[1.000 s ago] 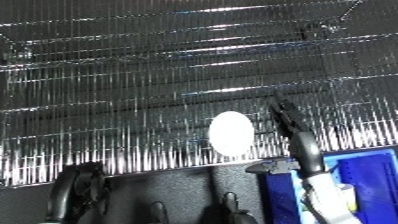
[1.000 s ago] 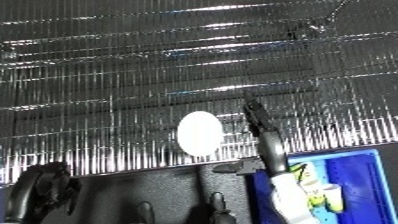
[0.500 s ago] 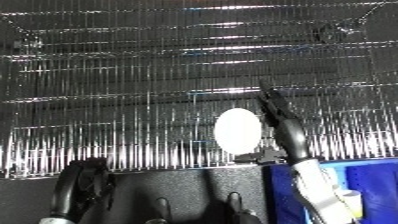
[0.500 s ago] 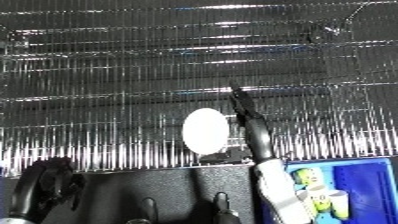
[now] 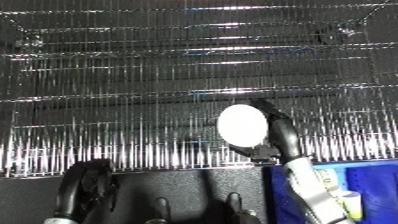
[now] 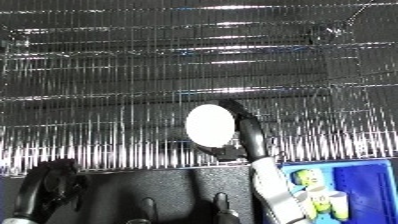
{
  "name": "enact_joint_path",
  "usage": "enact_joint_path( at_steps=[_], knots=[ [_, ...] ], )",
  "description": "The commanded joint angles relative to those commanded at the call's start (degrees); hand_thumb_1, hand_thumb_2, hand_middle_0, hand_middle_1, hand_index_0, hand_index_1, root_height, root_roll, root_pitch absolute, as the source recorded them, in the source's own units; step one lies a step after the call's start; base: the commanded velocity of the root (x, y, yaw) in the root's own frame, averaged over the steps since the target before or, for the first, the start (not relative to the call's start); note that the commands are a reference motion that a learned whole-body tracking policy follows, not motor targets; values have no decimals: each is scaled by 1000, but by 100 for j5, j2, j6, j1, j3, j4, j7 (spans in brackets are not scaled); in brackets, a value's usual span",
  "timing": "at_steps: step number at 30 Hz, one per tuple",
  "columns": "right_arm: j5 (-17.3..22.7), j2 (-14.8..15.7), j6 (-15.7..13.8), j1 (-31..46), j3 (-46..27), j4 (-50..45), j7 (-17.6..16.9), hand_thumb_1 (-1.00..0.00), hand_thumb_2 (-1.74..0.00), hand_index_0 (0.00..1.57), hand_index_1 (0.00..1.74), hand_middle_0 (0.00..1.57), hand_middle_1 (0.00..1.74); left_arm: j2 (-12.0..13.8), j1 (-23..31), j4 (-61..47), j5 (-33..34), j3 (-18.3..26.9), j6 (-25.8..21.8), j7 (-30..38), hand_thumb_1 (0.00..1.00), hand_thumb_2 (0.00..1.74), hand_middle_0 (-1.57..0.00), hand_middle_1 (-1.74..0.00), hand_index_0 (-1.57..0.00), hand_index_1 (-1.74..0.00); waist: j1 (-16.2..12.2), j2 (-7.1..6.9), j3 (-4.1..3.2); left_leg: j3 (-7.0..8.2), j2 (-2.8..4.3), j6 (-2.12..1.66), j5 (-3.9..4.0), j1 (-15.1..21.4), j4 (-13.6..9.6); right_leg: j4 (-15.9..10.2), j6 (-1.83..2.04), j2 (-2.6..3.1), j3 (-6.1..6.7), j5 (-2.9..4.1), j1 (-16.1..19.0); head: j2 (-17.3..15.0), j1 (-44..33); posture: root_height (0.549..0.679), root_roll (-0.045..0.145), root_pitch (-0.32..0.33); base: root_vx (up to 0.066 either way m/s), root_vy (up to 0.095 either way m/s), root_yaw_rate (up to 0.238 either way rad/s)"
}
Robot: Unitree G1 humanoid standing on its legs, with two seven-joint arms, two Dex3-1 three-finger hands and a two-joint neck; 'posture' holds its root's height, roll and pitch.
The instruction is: Pick up the object and place it into the box
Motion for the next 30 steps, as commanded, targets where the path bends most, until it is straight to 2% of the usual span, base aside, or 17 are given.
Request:
enact_joint_path(
  at_steps=[10,18,25,30],
  knots=[
    [-111,-129,-204,101,-249,-440,-420,-650,-1131,1020,1131,1020,1131,96,106,-46,20,83,-43,-87,1000,1740,-1570,-1740,-1570,-1740,-55,-63,0,-31,29,5,61,274,-239,-251,25,51,-23,63,257,152,41,635,46,28,-27,-41,-42],
    [-350,-340,-367,629,-737,-1213,-698,-650,-1131,1020,1131,1020,1131,137,364,-65,143,289,-146,-288,1000,1740,-1570,-1740,-1570,-1740,-251,-165,0,-40,115,28,26,577,-355,-506,45,143,63,100,554,219,79,640,45,5,-26,-56,-172],
    [-265,-463,-517,1030,-1192,-1584,-798,-650,-1131,1020,1131,1020,1131,143,463,-56,293,518,-122,-509,1000,1740,-1570,-1740,-1570,-1740,-454,-229,0,71,203,11,15,828,-463,-767,64,242,180,163,807,368,352,645,43,-12,-47,-64,-225],
    [-291,-451,-599,1204,-1409,-1719,-1004,-650,-1131,1020,1131,1020,1131,147,429,-25,381,602,-87,-618,1000,1740,-1570,-1740,-1570,-1740,-612,-240,0,210,282,-21,44,1060,-632,-1050,89,281,261,252,1026,544,674,650,44,-23,-56,-50,-247]
  ],
)
